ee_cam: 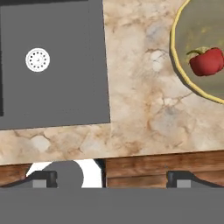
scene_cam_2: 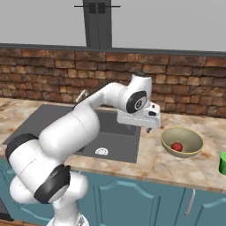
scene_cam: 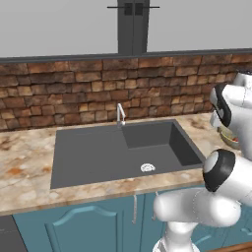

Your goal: Move the cup from next to the sink to the open cabinet. Then, move the bowl with the bell pepper to the fridge to clear the area for faucet cleaning.

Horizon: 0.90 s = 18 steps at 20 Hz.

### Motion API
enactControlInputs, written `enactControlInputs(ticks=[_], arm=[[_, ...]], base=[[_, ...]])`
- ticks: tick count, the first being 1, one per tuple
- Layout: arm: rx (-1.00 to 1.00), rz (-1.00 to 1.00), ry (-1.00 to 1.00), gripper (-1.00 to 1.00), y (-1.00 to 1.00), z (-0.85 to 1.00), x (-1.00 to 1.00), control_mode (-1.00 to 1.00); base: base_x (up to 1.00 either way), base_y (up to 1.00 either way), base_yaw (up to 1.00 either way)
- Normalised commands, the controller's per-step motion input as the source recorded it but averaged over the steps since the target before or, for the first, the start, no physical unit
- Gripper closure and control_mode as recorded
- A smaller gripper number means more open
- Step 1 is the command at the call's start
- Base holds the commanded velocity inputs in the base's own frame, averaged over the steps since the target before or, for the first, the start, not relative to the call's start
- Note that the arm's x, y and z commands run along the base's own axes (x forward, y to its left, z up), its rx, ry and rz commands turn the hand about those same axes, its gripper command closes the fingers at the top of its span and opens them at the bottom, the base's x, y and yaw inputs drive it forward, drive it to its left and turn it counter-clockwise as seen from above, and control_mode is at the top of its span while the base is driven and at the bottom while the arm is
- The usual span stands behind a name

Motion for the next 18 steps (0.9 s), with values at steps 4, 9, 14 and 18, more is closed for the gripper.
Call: enactControlInputs(ticks=[4,9,14,18], arm=[[-0.02,-0.02,0.23,-1.00,-0.09,-0.35,0.08,-1.00],[-0.16,0.00,0.09,-1.00,-0.13,-0.42,0.01,-1.00],[-0.02,0.02,0.01,-1.00,-0.29,-0.12,0.04,-1.00],[0.00,0.03,0.00,-1.00,-0.34,-0.13,0.02,-1.00]], base=[[0.00,0.00,0.00],[0.00,0.00,0.00],[0.00,0.00,0.00],[0.00,0.00,0.00]])
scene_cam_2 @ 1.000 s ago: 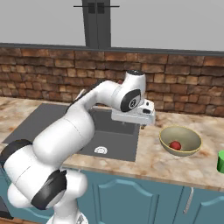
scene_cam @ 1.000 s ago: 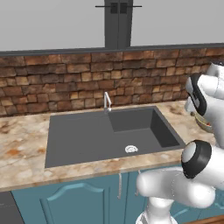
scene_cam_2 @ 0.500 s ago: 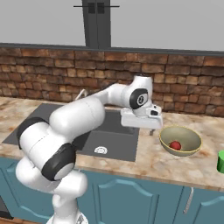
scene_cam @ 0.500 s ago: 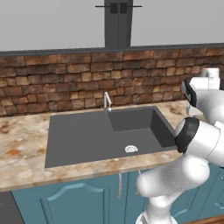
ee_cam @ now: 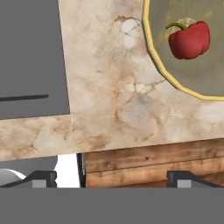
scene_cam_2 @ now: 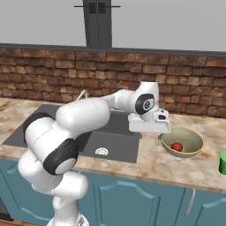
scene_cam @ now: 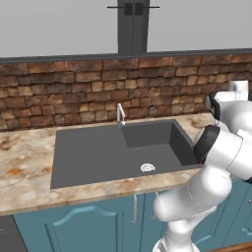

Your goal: Move the cup from next to the sink to the open cabinet. Then, move the bowl with the bell pepper to the fridge to clear the area for faucet cleaning.

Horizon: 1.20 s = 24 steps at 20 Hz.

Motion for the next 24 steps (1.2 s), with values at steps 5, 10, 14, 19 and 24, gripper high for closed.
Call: enactControlInputs(ticks=[5,10,14,19,24], arm=[[-0.03,0.02,0.00,-1.00,-0.24,-0.29,0.24,-1.00],[-0.02,0.01,0.00,-1.00,-0.27,-0.20,0.29,-1.00],[0.00,0.03,0.00,-1.00,-0.31,-0.24,0.18,-1.00],[0.00,0.04,0.00,-1.00,-0.29,-0.35,0.27,-1.00],[-0.01,0.04,0.00,-1.00,-0.23,-0.30,0.33,-1.00]], base=[[0.00,0.00,0.00],[0.00,0.00,0.00],[0.00,0.00,0.00],[0.00,0.00,0.00],[0.00,0.00,0.00]])
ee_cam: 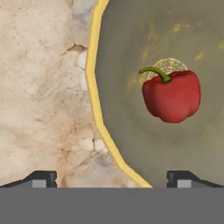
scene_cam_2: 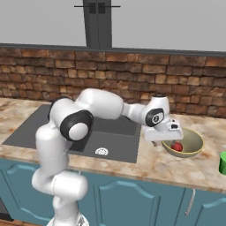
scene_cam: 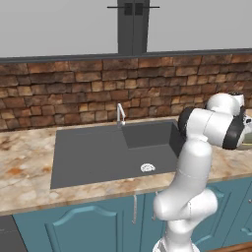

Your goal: Move the cup from next to the sink to the open cabinet. Then, move the bowl with the bell pepper to the fridge to clear the area for faucet cleaning.

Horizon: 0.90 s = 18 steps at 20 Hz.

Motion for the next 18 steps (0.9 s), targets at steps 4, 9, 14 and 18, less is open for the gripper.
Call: enactControlInputs(ticks=[4,9,14,18], arm=[[-0.02,0.04,0.00,-1.00,-0.20,-0.34,0.34,-1.00],[-0.04,0.05,0.00,-1.00,-0.19,-0.35,0.32,-1.00],[-0.02,0.03,0.00,1.00,-0.11,-0.21,0.20,-1.00],[0.00,0.00,0.00,1.00,0.00,0.00,0.00,-1.00]], base=[[0.00,0.00,0.00],[0.00,0.00,0.00],[0.00,0.00,0.00],[0.00,0.00,0.00]])
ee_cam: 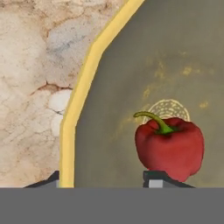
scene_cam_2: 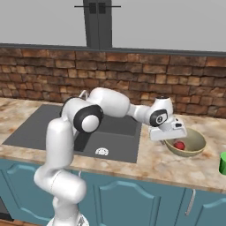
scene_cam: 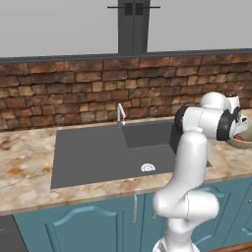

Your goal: Move the cup from next to the sink to the open cabinet. Then, move the bowl with the bell pepper to the fridge to clear the area for faucet cleaning.

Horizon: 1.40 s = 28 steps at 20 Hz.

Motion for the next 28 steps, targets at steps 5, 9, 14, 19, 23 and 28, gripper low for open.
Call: enactControlInputs(ticks=[5,9,14,19,23,28], arm=[[0.00,0.00,-0.02,1.00,0.00,0.00,-0.08,-1.00],[-0.10,0.00,-0.26,1.00,0.26,0.43,-0.41,-1.00],[-0.29,0.05,-0.47,1.00,0.59,0.98,-0.60,-1.00],[-0.55,0.05,-0.51,1.00,0.93,0.97,-0.58,-1.00],[-0.59,0.18,-0.42,1.00,1.00,0.93,-0.46,-1.00],[-0.37,0.35,0.00,1.00,0.96,1.00,-0.38,-1.00]], base=[[0.00,0.00,0.00],[0.00,0.00,0.00],[0.00,0.00,0.00],[0.00,0.00,0.00],[0.00,0.00,0.00],[0.00,0.00,0.00]])
